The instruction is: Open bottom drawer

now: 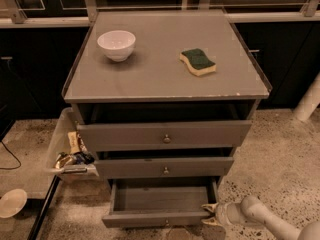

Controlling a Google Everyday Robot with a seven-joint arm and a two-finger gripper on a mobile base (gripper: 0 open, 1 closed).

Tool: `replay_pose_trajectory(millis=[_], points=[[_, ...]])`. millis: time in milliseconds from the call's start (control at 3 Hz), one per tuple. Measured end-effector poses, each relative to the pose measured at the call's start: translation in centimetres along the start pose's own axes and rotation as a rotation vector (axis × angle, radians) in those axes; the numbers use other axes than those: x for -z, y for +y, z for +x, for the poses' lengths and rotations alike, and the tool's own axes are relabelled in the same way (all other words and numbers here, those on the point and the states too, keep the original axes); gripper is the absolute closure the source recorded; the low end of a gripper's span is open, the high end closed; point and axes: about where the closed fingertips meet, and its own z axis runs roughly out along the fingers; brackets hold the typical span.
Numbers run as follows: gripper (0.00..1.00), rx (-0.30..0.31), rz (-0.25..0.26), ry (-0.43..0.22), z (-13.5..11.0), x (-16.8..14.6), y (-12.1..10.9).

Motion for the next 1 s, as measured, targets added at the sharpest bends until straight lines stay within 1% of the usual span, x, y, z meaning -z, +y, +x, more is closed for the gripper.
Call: replay_pose_trajectory(millis=[333, 1000], points=[[0.85, 0.000, 0.000, 0.000, -0.08, -0.08, -0.09], [0.39, 0.000, 0.000, 0.000, -0.08, -0.09, -0.09]])
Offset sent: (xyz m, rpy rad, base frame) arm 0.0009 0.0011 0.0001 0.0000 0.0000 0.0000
